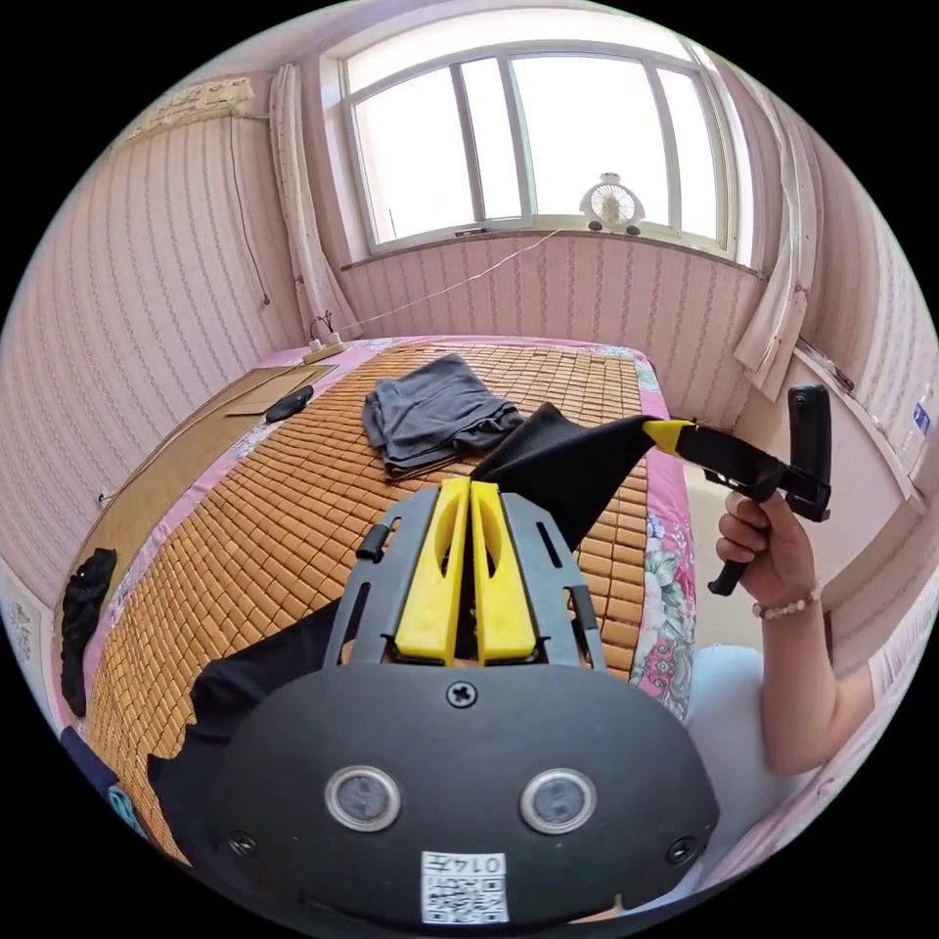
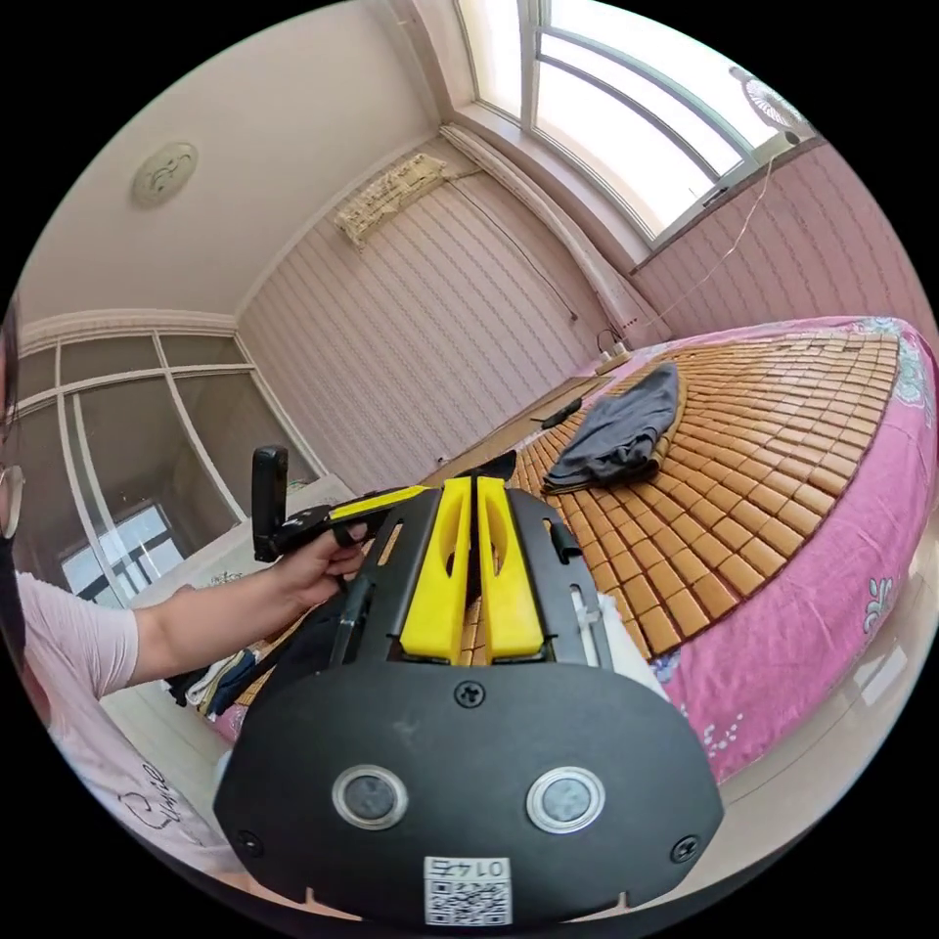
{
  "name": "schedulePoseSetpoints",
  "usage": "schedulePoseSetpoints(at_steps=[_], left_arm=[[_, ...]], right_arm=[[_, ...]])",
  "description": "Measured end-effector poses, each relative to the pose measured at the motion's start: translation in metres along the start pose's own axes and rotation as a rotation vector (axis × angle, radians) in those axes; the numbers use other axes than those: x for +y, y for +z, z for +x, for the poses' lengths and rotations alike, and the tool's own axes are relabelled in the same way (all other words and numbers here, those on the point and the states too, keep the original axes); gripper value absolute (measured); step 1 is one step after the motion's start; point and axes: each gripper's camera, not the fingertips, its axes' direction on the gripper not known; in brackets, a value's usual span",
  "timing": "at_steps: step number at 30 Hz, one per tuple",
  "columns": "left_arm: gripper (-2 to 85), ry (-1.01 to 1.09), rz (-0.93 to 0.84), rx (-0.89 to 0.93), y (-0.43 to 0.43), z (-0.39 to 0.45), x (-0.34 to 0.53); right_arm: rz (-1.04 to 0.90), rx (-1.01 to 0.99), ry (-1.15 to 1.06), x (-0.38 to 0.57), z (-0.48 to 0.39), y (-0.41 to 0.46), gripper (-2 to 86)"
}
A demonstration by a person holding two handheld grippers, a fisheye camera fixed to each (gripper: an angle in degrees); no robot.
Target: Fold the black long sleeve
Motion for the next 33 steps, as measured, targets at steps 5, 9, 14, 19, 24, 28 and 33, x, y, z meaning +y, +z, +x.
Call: schedulePoseSetpoints(at_steps=[5, 9, 14, 19, 24, 28, 33], left_arm=[[-0.9, -0.089, 0.043, -0.156, -0.135, -0.037, 0.079], [-0.9, -0.185, 0.056, -0.264, -0.215, -0.054, 0.138], [-0.9, -0.408, 0.142, -0.325, -0.313, -0.074, 0.228], [-1.0, -0.604, 0.145, -0.331, -0.351, -0.088, 0.307], [-1.0, -0.762, 0.167, -0.291, -0.374, -0.099, 0.363], [-1.0, -0.830, 0.129, -0.262, -0.391, -0.106, 0.389], [-1.0, -0.891, 0.101, -0.211, -0.412, -0.111, 0.409]], right_arm=[[0.019, -0.287, -0.269, 0.037, -0.088, 0.023, 0.3], [-0.119, -0.511, -0.514, 0.088, -0.190, 0.047, 0.3], [-0.280, -0.777, -0.659, 0.173, -0.287, 0.066, 0.2], [-0.482, -0.769, -0.853, 0.279, -0.358, 0.089, 0.2], [-0.641, -0.788, -0.879, 0.349, -0.372, 0.114, 0.3], [-0.778, -0.806, -0.970, 0.412, -0.385, 0.127, 0.6], [-0.957, -0.778, -1.092, 0.486, -0.397, 0.144, 2.7]])
